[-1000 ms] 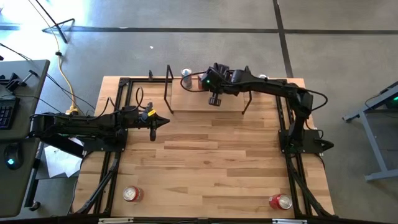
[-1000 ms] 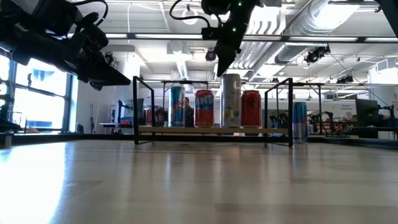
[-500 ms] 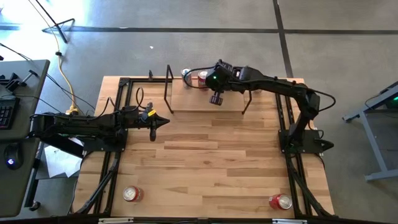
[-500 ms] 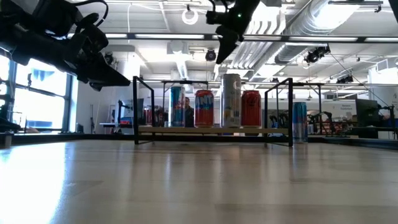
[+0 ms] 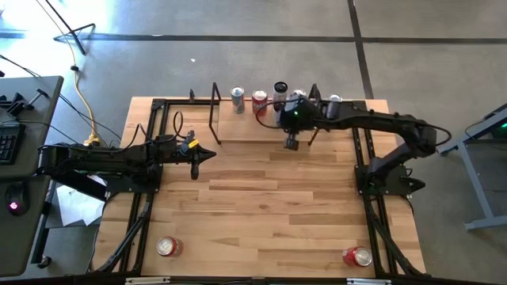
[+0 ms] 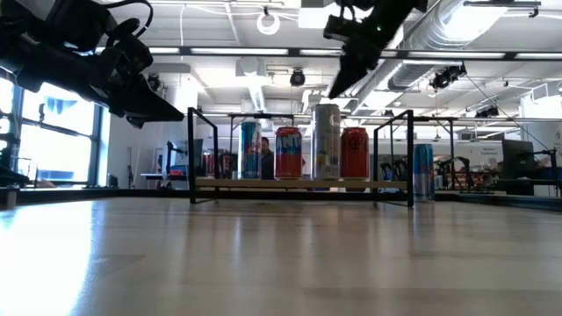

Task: Place canned beverage on shelf
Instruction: Put the white-yellow soda can on the shelf aligned with the other white-yellow soda can

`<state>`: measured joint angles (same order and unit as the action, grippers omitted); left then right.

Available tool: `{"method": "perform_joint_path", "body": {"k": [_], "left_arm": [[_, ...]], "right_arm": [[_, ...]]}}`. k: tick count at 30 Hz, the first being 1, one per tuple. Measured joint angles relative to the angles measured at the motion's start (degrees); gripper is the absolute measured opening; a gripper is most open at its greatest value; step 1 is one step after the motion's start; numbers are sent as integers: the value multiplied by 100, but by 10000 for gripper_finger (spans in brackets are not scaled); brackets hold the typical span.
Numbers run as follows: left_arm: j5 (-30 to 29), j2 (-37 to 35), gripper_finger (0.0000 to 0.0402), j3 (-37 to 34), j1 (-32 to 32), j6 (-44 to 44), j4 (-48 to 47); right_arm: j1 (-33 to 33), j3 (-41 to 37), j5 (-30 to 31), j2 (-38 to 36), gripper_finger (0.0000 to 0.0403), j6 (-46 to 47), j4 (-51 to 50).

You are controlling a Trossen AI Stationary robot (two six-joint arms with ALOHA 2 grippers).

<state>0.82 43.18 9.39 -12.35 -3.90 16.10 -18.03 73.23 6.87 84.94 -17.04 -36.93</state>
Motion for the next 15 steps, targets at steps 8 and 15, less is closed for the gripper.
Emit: {"method": "perform_joint_path", "body": {"k": [8, 15], "left_arm": [[-2, 0, 0, 0, -1, 11, 44], [-4, 0, 0, 0, -1, 59, 39]], "right_arm": [[-174, -635, 15, 42, 0, 26, 536], [-227, -925, 251, 49, 0, 133, 1364]]}}
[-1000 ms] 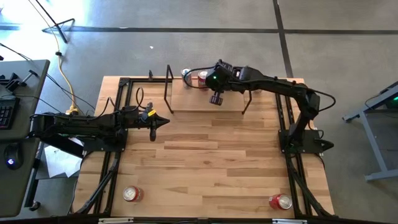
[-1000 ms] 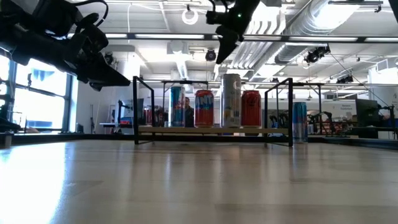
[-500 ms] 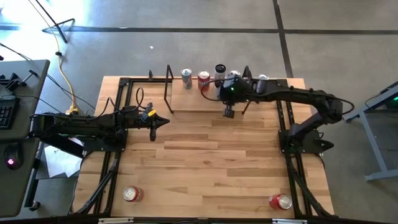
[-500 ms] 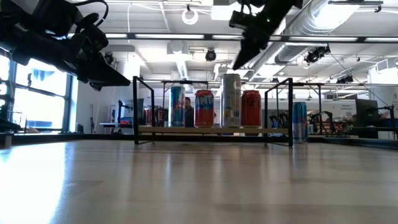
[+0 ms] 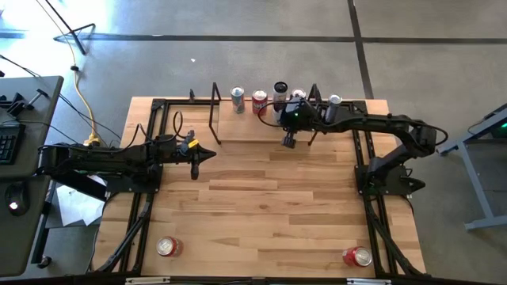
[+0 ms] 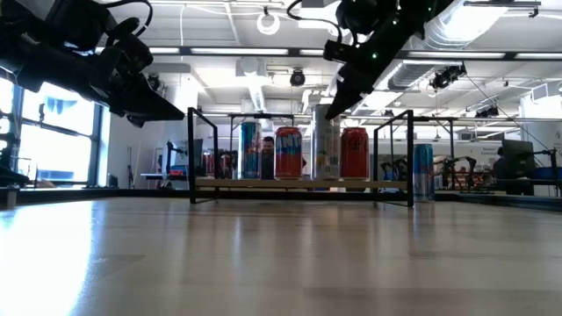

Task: Place canned beverage on shelf
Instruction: Put the white-yellow soda can on the shelf aligned with the other white-yellow soda can, then put the red-black soda can on the shelf aligned with the other red-black soda can

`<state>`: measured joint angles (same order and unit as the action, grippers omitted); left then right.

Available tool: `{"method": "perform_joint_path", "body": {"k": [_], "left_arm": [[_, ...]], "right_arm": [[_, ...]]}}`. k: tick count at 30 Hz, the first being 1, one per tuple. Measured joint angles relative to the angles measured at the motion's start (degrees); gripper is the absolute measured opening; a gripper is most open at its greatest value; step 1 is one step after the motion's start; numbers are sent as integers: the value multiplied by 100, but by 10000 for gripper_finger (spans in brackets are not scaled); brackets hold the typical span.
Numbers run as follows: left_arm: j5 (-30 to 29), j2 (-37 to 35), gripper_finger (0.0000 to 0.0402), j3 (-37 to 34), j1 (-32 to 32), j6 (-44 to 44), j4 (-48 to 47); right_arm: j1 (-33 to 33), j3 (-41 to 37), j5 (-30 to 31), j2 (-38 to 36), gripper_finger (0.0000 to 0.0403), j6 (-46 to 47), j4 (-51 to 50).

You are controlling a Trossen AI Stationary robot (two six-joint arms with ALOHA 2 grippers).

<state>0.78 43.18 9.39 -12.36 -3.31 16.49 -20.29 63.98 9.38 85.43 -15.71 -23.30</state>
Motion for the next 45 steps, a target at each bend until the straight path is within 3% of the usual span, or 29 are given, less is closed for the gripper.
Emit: {"method": "perform_joint_path", "body": {"k": [17, 25, 32, 37, 45], "left_arm": [[-2, -1, 0, 1, 4, -247, 42], [-2, -1, 0, 2, 7, -259, 24], [61, -1, 0, 1, 8, -159, 9], [155, 15, 0, 2, 9, -258, -59], [160, 15, 0, 2, 9, -89, 69]], "right_arm": [[2, -126, 1070, 203, 0, 741, 883], [137, -17, 970, 203, 0, 688, 1179], [255, 186, 400, 186, 0, 699, 1034], [667, -243, 445, 181, 0, 1098, 1592], [1881, -1251, 903, 181, 0, 1678, 3259]]}}
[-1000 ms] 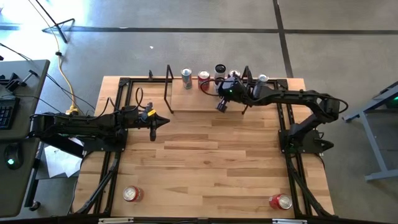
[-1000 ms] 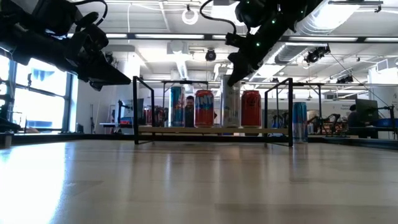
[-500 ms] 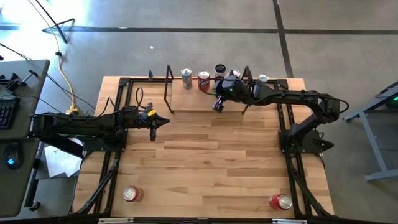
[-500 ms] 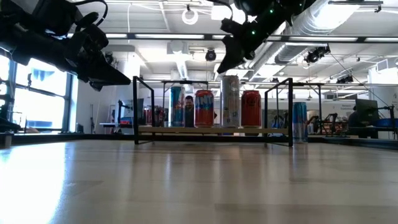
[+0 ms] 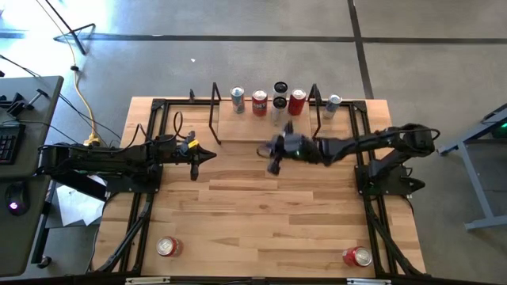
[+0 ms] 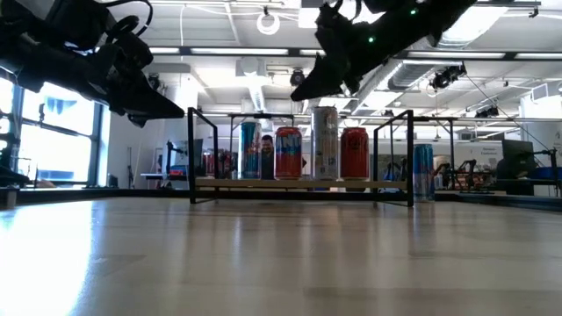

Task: Place canned beverage on shelf
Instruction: Put the red-black soda can on the shelf aligned with the other red-black soda can

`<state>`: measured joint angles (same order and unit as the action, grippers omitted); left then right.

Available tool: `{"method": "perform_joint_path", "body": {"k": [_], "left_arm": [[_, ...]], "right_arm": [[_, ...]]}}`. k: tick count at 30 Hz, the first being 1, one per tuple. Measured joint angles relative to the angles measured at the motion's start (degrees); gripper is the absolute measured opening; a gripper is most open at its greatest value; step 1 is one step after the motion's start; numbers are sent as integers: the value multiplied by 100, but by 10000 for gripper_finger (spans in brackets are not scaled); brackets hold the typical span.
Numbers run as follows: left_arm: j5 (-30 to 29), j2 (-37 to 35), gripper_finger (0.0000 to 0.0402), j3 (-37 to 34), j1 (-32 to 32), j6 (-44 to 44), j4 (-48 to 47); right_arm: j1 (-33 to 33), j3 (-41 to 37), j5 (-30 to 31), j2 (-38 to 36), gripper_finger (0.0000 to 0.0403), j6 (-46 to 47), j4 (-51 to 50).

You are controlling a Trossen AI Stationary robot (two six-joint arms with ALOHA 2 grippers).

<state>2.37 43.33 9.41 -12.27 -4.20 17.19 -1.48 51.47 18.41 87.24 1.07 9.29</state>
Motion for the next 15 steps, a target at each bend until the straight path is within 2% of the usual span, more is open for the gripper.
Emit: {"method": "perform_joint_path", "body": {"k": [2, 7, 11, 15], "left_arm": [[2, 0, 0, 0, 0, 78, 5], [2, 0, 0, -1, 0, 237, 96], [4, 0, 0, 0, 0, 194, 105], [4, 0, 0, 0, 0, 217, 124]], "right_arm": [[328, -162, 171, 0, 0, 154, 239], [1167, -275, 801, 0, 0, 797, 29], [1797, 17, 1307, 0, 0, 1356, -958], [2329, 541, 2142, 0, 0, 2052, -2546]]}}
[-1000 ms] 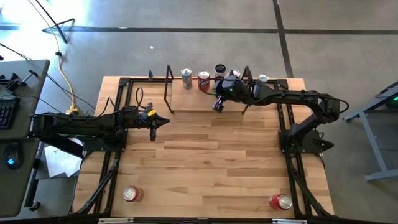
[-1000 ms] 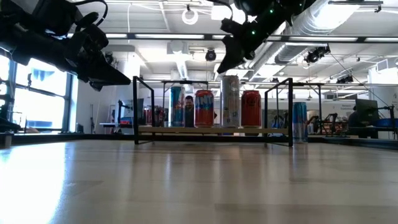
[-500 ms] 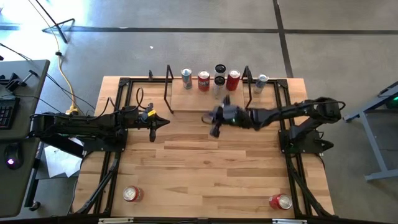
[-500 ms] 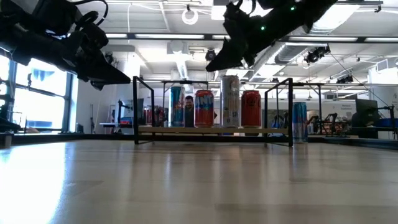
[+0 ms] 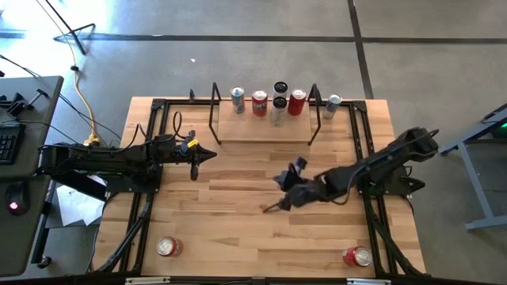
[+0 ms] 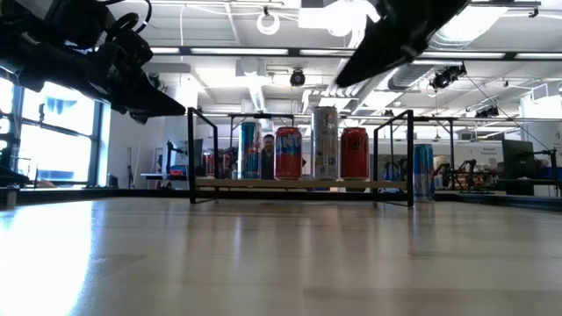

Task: Place canned beverage on shelf
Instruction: Put the red-black soda can on the shelf aligned with the other red-black soda can

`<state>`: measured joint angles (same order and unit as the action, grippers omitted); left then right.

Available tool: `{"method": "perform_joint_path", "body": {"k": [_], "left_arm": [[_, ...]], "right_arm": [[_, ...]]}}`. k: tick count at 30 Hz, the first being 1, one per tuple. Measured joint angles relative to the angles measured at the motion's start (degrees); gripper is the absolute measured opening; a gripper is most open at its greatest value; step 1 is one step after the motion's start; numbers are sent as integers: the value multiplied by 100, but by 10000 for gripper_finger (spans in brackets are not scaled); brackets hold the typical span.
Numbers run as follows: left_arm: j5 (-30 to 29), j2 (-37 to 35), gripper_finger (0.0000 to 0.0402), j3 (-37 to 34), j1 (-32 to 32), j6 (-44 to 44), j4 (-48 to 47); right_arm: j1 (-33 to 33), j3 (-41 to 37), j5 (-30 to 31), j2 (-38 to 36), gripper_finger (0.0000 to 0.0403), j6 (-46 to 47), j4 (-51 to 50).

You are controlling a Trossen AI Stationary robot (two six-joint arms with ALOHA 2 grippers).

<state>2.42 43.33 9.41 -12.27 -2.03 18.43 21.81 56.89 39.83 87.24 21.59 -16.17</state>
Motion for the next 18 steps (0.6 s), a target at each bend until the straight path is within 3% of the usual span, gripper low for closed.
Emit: {"method": "perform_joint_path", "body": {"k": [3, 6, 12, 18], "left_arm": [[0, 0, 0, 0, 0, 104, 1], [0, 0, 0, 0, 0, 121, -3], [178, 0, 0, 0, -1, 267, -21], [249, 2, 0, 0, 0, 272, -60]], "right_arm": [[231, 416, 542, -26, 0, 468, -1263], [259, 542, 681, -253, 0, 739, -2080], [-73, -326, 339, -1461, 0, 721, -2095], [-279, -1329, 303, -2889, 0, 1301, -2071]]}}
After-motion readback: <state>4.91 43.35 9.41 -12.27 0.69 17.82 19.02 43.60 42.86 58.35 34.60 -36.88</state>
